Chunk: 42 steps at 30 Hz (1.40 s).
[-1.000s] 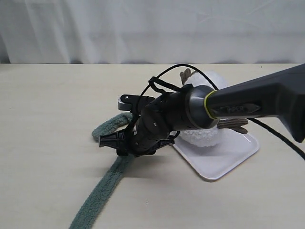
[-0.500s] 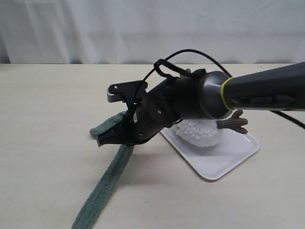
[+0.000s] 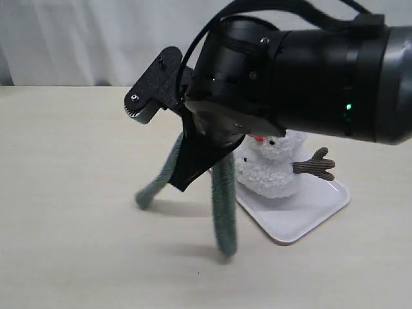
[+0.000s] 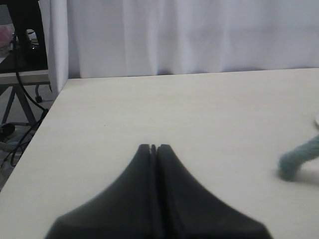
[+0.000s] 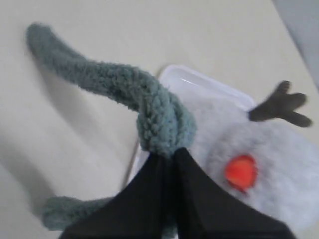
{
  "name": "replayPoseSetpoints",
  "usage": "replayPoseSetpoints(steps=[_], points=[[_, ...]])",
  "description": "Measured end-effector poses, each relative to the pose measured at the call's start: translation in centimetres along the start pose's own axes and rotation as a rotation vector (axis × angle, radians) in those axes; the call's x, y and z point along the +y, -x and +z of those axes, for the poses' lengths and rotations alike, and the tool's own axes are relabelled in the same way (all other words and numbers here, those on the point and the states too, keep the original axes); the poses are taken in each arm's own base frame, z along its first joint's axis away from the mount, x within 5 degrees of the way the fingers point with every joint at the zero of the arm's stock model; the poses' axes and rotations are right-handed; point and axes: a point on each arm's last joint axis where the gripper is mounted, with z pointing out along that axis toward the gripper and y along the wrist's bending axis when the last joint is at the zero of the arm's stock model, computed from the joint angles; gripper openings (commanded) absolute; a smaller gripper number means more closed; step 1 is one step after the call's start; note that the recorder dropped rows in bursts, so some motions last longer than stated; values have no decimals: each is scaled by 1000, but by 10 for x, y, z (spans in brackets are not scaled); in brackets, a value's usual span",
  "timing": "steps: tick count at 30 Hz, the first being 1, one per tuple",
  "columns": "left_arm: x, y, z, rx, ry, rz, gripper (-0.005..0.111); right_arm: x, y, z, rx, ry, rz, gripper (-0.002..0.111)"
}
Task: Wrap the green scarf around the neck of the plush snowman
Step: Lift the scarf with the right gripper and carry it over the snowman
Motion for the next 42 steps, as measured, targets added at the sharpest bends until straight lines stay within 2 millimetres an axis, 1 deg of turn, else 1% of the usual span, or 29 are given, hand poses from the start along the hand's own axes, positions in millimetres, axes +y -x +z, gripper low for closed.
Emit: replayPoseSetpoints(steps=[4,6,11,14,16,17,21,24,26,29,33,35,37,39,42], points=[[0,0,0,0,0,0,0,-13,0,-20,41,-120,-33,4],[0,0,0,0,0,0,0,-17,1,-26,33,-159,-4,4],[0,0,0,0,0,0,0,-30,3,-34,-25,-274,164,4],[0,0,0,0,0,0,0,-36,4,-34,-55,-322,241,4],[0,0,0,0,0,0,0,-48,1,-30,-52,-349,318,4],[0,0,0,0,0,0,0,-58,-2,-25,-37,-363,366,4],[0,0,0,0,0,0,0,-81,-11,-13,-13,-377,442,4],[0,0,0,0,0,0,0,-94,-13,-4,-26,-357,463,4],[0,0,0,0,0,0,0,-96,-14,6,-14,-343,448,4],[0,0,0,0,0,0,0,-91,-8,20,-39,-305,417,4],[0,0,0,0,0,0,0,-83,2,24,-129,-204,387,4],[0,0,0,0,0,0,0,-84,1,22,-117,-206,360,4],[0,0,0,0,0,0,0,-89,-5,15,-75,-235,358,4],[0,0,0,0,0,0,0,-98,-13,-2,-34,-274,365,4],[0,0,0,0,0,0,0,-104,-19,-15,-15,-297,384,4]])
